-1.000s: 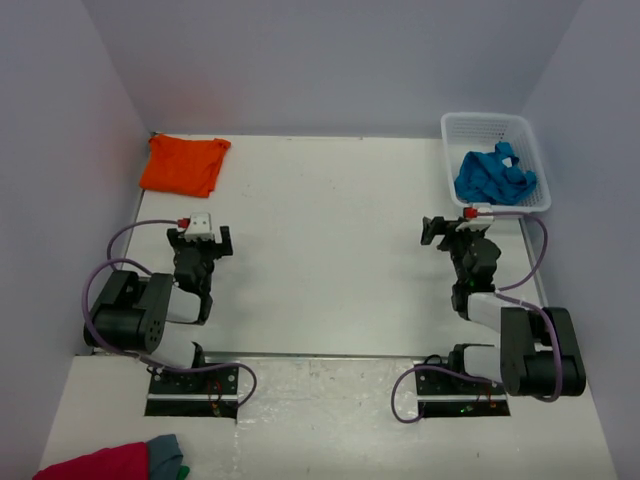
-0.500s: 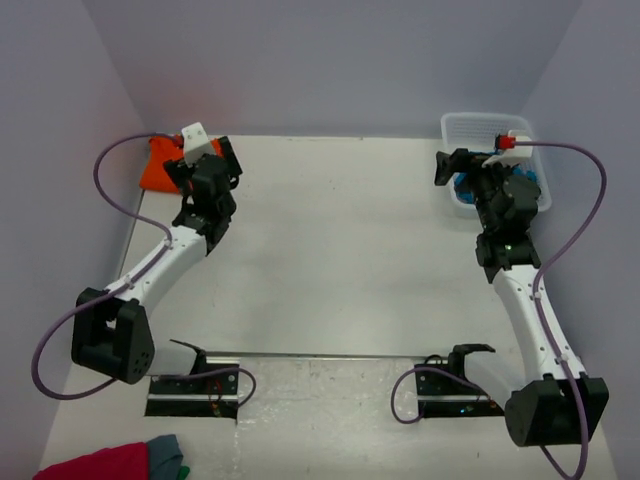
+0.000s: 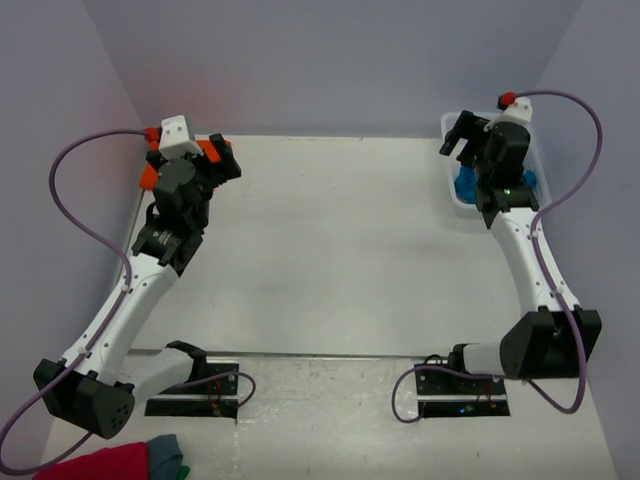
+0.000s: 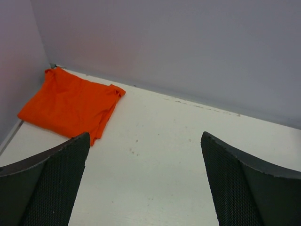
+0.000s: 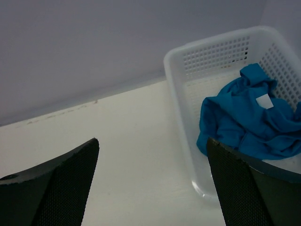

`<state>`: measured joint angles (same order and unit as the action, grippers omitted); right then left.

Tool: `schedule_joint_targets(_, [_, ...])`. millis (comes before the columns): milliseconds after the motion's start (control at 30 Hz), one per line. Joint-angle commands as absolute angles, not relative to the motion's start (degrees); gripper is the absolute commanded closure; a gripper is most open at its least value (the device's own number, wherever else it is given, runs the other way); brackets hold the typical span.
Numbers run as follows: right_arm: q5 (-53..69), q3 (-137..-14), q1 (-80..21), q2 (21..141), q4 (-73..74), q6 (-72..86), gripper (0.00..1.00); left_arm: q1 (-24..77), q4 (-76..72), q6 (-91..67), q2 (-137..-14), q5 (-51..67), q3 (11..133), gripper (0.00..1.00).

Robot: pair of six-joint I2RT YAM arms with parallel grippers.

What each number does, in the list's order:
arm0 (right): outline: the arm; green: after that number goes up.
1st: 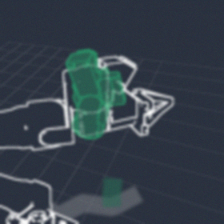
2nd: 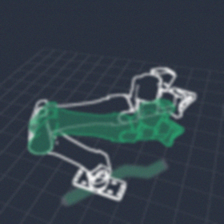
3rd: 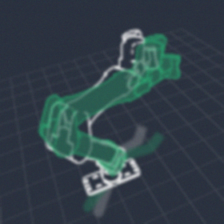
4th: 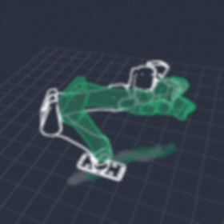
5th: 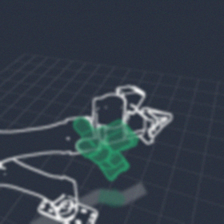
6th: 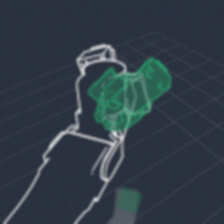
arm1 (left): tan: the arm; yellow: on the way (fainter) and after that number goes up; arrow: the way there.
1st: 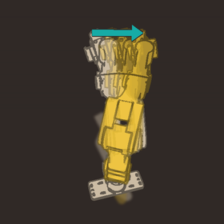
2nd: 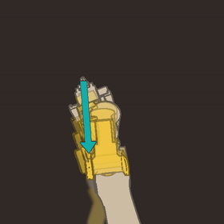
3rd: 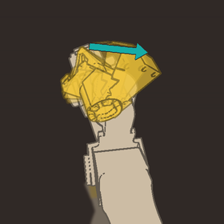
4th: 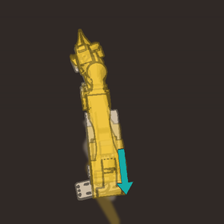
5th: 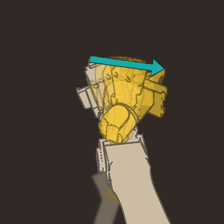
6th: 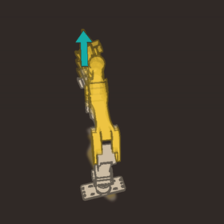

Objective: Fold and stack the t-shirts
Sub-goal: Grab crumpled tshirt from bin with the right arm

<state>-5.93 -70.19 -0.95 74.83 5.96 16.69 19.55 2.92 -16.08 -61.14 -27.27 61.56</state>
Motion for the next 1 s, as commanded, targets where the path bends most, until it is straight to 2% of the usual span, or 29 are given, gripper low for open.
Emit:
schedule_joint_targets(0, [-17.3, -78.1, -0.4, 85.1, 9.9, 10.1, 0.05, 19.6, 9.3, -20.7, -60.8, -24.7, 63.5, 0.00])
schedule_joint_targets(133, [-20.6, -93.9, 1.6, 99.2, 15.0, 10.0, 0.07, 19.7, 8.2, -23.5, -57.2, -21.4, 59.4, 0.00])
schedule_joint_targets(233, [-22.3, -100.2, 1.7, 106.6, 15.6, 8.3, 0.08, 19.8, 9.4, -23.6, -57.1, -19.1, 57.3, 0.00])
schedule_joint_targets(367, [-22.1, -108.4, 3.0, 115.3, 15.6, 3.4, 0.12, 19.8, 9.4, -23.2, -56.2, -22.0, 55.1, 0.00])
schedule_joint_targets(600, [-20.7, -112.6, 6.9, 121.1, 14.8, -4.6, 0.15, 23.8, 11.9, -23.5, -58.7, -26.9, 57.2, 0.00])
schedule_joint_targets(767, [-21.1, -110.8, 8.2, 121.5, 14.0, -7.9, 0.16, 25.0, 12.9, -22.4, -57.8, -28.4, 57.1, 0.00])
schedule_joint_targets(967, [-13.5, -109.1, 10.0, 122.6, 14.9, -5.7, 0.16, 25.1, 13.7, -21.9, -57.7, -29.4, 58.0, 0.00])
